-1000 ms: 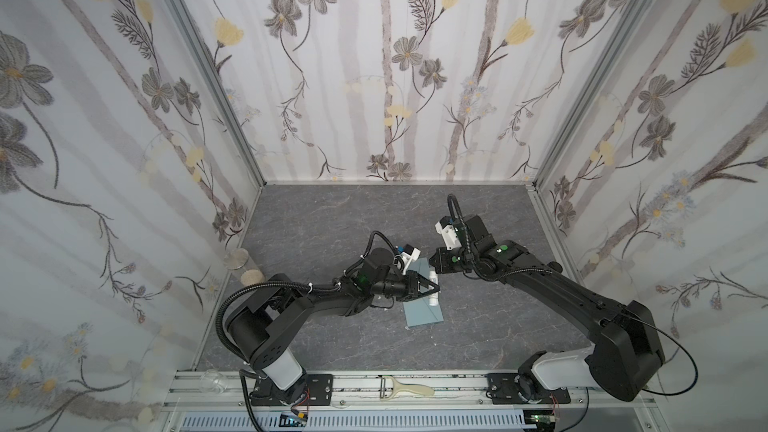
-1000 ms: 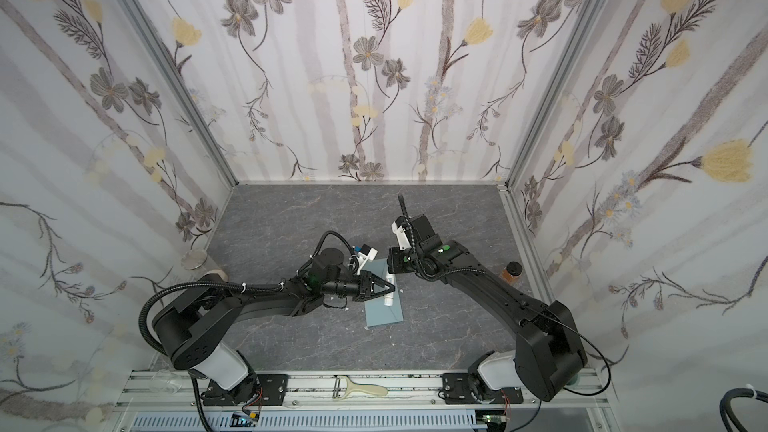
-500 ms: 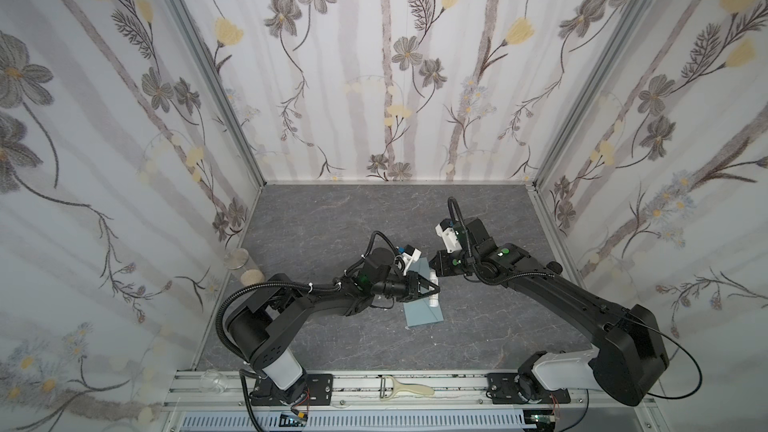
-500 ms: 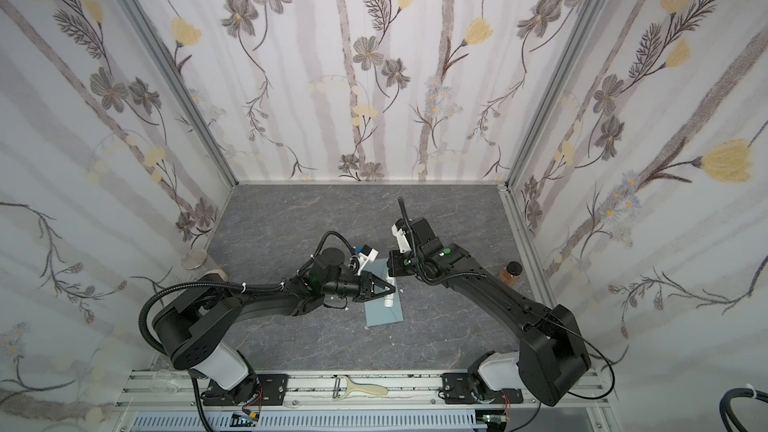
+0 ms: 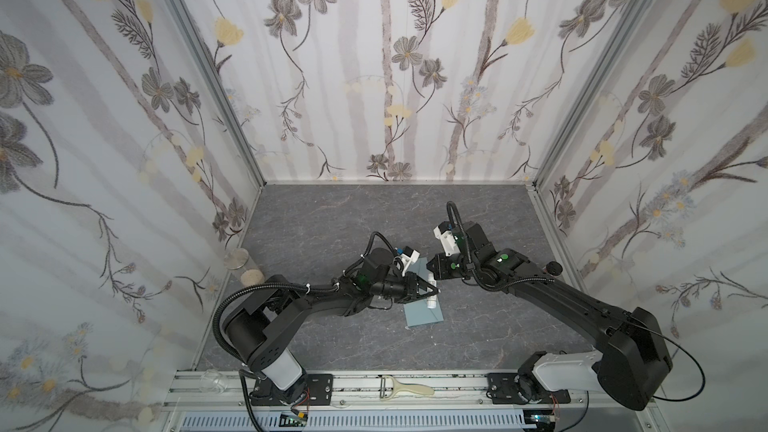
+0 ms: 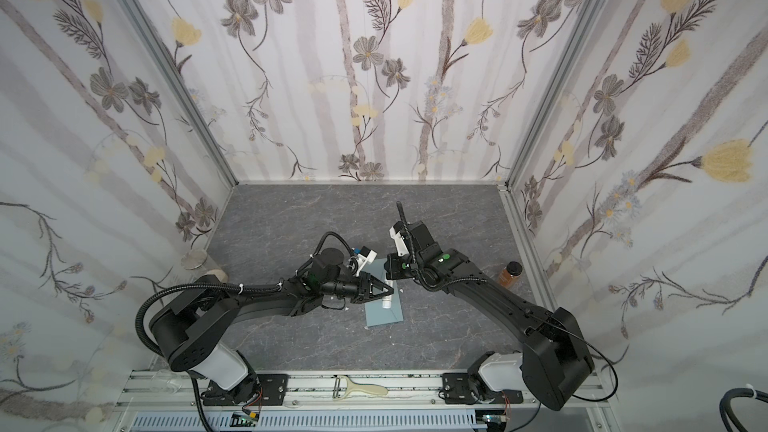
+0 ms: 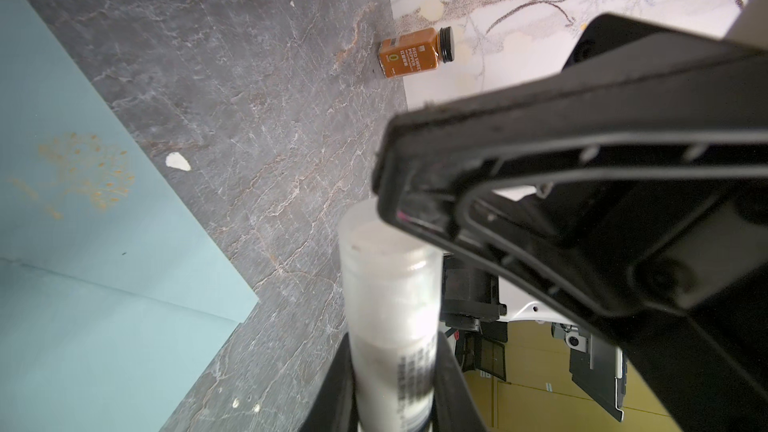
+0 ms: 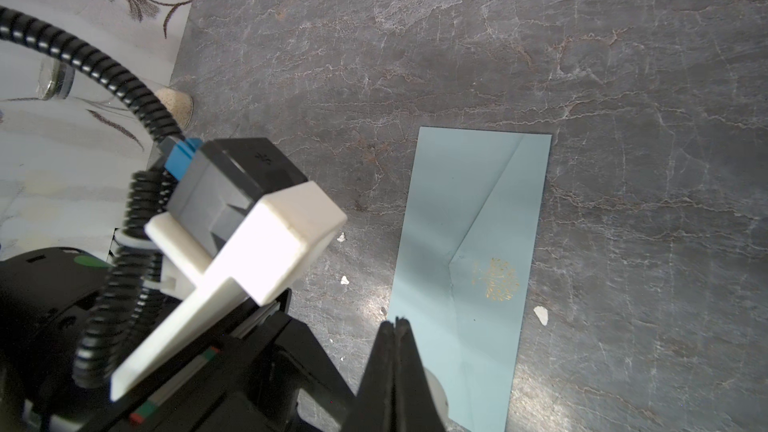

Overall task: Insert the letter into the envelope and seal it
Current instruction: 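Set the capped glue stick beside the envelope and open the left gripper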

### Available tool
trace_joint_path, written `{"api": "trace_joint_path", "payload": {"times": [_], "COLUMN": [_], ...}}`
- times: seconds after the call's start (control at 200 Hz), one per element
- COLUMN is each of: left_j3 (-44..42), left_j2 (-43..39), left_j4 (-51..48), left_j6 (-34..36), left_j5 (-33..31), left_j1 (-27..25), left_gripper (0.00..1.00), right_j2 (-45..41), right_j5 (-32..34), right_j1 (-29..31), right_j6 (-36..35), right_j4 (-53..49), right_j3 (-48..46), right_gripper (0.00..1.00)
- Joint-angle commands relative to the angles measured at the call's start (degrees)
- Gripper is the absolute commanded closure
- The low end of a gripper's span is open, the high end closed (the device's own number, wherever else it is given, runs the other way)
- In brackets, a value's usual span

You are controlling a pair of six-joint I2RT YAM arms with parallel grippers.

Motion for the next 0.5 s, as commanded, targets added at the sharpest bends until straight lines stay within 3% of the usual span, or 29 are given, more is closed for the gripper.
{"api": "trace_joint_path", "payload": {"times": [0.0, 0.245, 0.495], "left_j3": [-0.01, -0.64, -0.62], "left_j2": [-0.75, -1.81, -2.23], "left_j4": [3.87, 3.7, 3.43], "left_j6": [0.83, 0.83, 1.18], "left_j5": [-1.75, -2.11, -2.67], "left_j1": [0.3, 0.3, 0.3], "left_gripper": [1.0, 1.0, 1.0], "right_j2": [-0.22, 1.14, 1.68], "right_j5": [-0.27, 2.92, 1.75], "right_j1": [0.24, -0.17, 0.03], "right_j6": [0.91, 0.62, 0.31], "right_j4": [-1.38, -1.63, -1.8], "right_j3": [-0.36, 1.95, 2.12], "right_gripper": [1.0, 1.0, 1.0]}}
